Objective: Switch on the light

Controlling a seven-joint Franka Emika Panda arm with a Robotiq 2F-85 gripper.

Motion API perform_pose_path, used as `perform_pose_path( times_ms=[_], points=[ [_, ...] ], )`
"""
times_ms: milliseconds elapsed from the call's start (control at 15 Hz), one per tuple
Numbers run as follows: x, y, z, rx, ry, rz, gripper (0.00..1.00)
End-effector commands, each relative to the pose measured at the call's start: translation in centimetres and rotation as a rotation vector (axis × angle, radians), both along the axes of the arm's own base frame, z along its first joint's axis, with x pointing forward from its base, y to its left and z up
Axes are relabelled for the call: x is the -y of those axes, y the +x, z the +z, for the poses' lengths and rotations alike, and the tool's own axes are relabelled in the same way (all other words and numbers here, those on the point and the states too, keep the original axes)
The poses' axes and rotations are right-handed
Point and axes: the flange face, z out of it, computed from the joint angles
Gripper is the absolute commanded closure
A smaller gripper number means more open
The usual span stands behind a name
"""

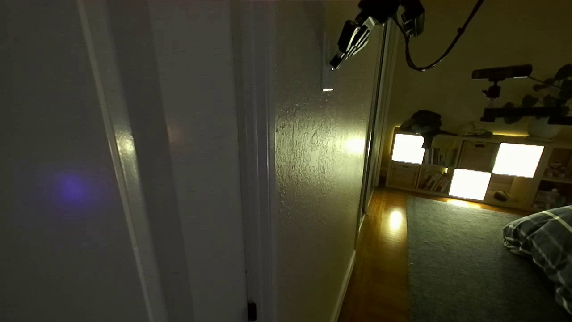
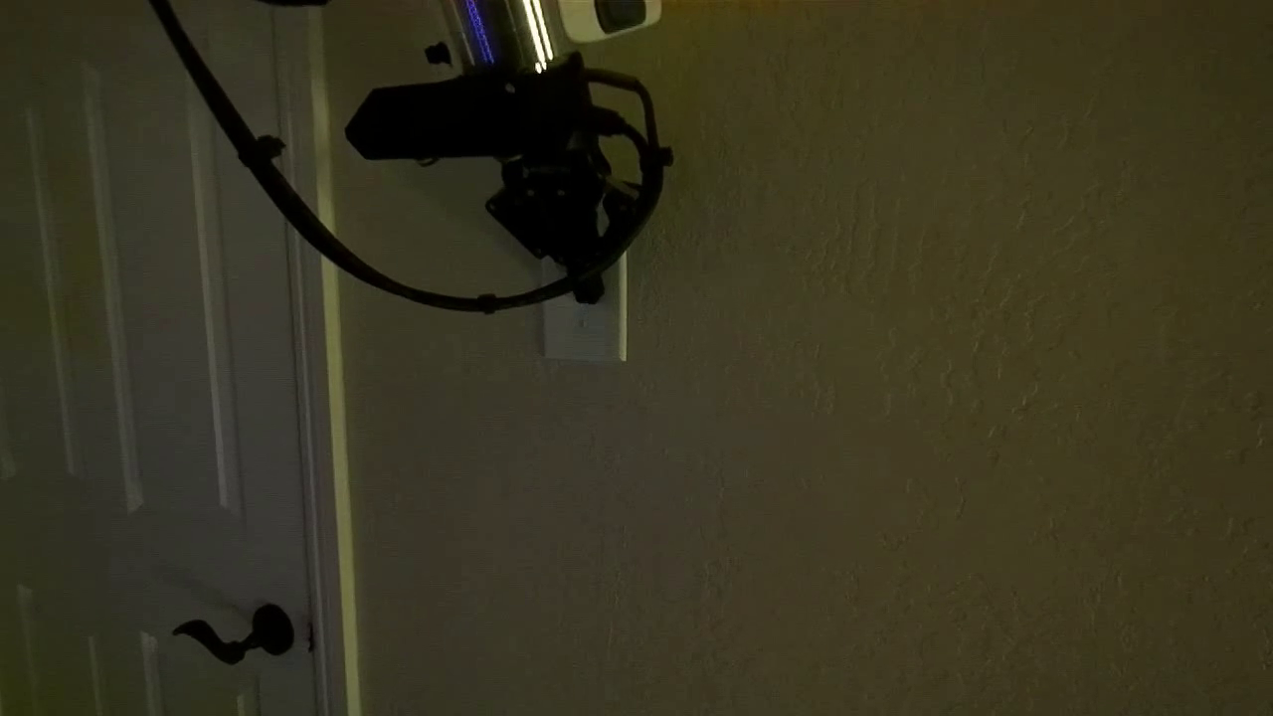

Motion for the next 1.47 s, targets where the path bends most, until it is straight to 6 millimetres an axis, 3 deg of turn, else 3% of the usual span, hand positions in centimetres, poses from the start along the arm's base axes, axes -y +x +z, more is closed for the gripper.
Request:
perform_pose_path(
  times_ms=[0, 200, 733, 1400],
  points=[
    [-0.1, -1.3, 2.8, 0.059, -0.003, -0.006, 0.92],
    [0.4, -2.0, 2.3, 0.042, -0.004, -0.013, 0.93],
    [0.4, -3.0, -2.0, -0.053, -0.007, -0.009, 0.93],
    [0.1, -1.9, -1.2, -0.012, 0.017, -0.007, 0.93]
  ],
)
